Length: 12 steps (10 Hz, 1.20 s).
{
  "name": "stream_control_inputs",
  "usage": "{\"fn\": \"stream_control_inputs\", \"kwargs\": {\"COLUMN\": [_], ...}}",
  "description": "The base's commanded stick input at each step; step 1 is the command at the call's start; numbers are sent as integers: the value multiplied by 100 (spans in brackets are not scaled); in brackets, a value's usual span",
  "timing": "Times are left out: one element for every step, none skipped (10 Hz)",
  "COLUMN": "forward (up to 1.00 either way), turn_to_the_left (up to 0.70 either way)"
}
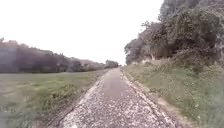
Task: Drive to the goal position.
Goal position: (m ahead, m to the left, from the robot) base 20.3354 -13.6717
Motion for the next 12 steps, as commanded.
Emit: {"fn": "stream_control_inputs", "kwargs": {"forward": [70, 70, 70, 70, 70, 70, 70, 70, 70, 70, 70, 70], "turn_to_the_left": [-11, 0, 0, 0, 0, 0, 0, 0, 0, 0, 0, 0]}}
